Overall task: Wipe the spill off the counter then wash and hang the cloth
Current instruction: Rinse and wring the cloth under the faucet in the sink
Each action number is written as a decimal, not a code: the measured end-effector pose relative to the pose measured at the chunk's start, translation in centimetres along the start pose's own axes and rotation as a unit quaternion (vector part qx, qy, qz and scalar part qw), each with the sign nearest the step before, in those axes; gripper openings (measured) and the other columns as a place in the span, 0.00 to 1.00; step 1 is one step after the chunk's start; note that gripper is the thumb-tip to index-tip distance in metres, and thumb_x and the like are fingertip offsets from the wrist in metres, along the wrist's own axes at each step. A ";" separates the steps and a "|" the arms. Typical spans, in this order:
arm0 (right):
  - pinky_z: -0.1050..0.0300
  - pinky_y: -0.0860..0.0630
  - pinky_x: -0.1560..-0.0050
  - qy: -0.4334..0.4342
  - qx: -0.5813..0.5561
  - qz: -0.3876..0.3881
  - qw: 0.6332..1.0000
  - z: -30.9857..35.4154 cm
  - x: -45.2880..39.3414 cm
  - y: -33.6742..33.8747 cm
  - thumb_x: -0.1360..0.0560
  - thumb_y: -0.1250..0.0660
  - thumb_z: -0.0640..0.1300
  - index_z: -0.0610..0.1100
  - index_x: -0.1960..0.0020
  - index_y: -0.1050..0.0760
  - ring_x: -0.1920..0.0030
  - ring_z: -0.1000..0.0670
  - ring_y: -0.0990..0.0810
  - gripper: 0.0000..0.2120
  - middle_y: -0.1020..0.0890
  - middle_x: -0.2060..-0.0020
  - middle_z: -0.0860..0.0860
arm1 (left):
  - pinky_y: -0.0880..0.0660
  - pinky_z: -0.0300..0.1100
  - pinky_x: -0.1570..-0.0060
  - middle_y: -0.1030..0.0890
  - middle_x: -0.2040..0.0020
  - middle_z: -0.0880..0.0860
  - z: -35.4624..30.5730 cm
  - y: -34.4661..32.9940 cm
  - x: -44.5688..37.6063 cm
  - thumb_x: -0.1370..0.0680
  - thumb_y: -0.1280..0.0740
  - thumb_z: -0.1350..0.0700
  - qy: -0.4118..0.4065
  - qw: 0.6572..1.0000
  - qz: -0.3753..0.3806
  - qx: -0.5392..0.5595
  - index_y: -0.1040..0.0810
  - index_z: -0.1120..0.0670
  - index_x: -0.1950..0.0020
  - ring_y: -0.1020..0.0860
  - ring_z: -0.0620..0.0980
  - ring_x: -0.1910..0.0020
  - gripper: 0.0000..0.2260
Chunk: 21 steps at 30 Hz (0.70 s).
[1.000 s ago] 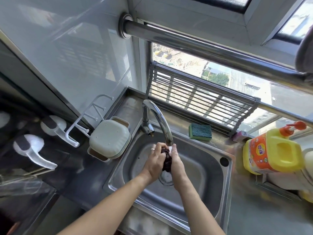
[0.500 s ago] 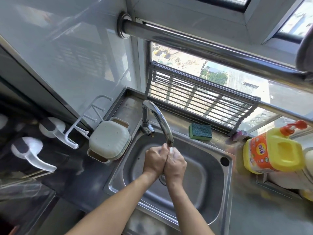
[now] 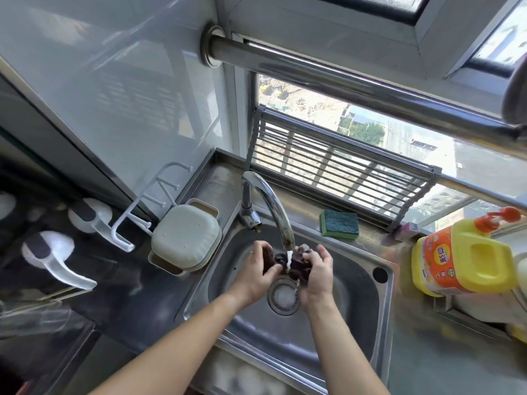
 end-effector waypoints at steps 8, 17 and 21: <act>0.52 0.26 0.51 0.027 0.340 0.067 0.938 -2.9 2.5 -3.0 0.26 0.34 0.64 0.45 0.42 0.25 0.47 0.43 0.19 0.24 0.17 0.48 0.44 | 0.29 0.59 0.31 0.21 0.37 0.65 0.3 -3.5 0.1 0.22 0.46 0.30 0.233 0.926 -0.010 0.296 0.19 0.56 0.49 0.24 0.61 0.35 0.31; 0.54 0.35 0.58 0.140 0.404 -0.058 0.902 -1.1 3.8 -2.5 0.19 0.38 0.56 0.43 0.59 0.25 0.55 0.40 0.19 0.19 0.16 0.60 0.43 | 0.20 0.46 0.54 0.14 0.64 0.49 -1.1 -3.0 -0.2 0.17 0.37 0.45 0.229 0.926 -0.068 0.292 0.14 0.47 0.66 0.16 0.52 0.61 0.21; 0.55 0.31 0.58 0.167 0.389 -0.062 0.904 -0.7 4.0 -2.4 0.19 0.37 0.53 0.43 0.58 0.18 0.55 0.39 0.17 0.18 0.14 0.59 0.42 | 0.21 0.49 0.55 0.14 0.63 0.53 -1.7 -2.9 -0.3 0.20 0.35 0.48 0.223 0.923 -0.069 0.307 0.15 0.54 0.65 0.17 0.52 0.63 0.19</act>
Point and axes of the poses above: each hand's wrist, its own x-axis away from the middle knuckle, its own y-axis out of the back of the hand, z = x × y, the point moved 4 cm from there along -x, towards the middle knuckle
